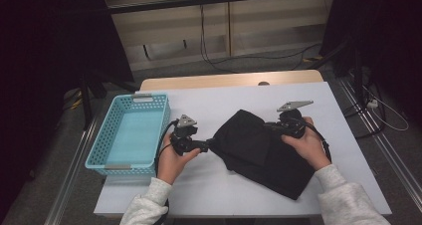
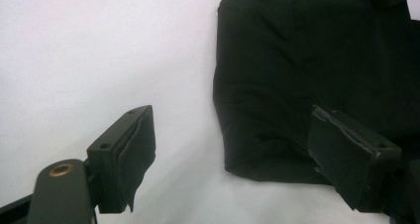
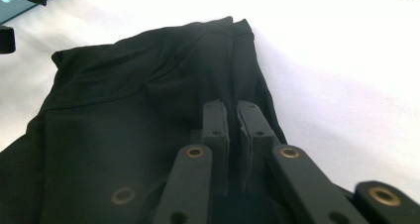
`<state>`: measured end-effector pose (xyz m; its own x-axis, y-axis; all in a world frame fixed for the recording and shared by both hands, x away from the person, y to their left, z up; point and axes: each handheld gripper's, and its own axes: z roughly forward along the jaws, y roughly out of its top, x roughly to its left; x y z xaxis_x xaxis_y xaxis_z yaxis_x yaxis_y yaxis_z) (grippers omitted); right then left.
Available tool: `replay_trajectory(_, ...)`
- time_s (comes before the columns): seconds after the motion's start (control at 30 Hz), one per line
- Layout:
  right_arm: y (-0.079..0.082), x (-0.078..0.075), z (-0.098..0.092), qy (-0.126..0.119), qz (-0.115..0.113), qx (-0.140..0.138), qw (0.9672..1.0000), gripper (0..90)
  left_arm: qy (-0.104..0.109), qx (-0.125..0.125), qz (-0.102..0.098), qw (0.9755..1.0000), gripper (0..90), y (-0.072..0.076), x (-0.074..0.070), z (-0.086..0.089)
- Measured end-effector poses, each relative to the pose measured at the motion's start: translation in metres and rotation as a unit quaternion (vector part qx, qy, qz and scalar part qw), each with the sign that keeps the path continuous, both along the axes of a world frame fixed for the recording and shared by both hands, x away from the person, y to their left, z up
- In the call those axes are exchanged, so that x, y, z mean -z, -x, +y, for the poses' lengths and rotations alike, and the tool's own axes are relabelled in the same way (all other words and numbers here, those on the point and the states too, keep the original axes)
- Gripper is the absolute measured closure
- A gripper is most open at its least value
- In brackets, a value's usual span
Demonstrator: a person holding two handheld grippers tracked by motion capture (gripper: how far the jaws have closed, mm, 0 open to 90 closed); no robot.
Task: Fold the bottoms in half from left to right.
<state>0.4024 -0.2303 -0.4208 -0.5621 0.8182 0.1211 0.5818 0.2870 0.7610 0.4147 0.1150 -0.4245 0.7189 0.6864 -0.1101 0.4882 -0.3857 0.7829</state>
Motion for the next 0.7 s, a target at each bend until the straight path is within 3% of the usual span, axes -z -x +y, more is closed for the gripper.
replay_trajectory(0.7, 0.009, -0.004, -0.013, -0.012, 0.002, 0.011, 0.9999, 83.1, -0.008, 0.007, 0.006, 0.9999, 18.8, -0.001, 0.005, -0.003)
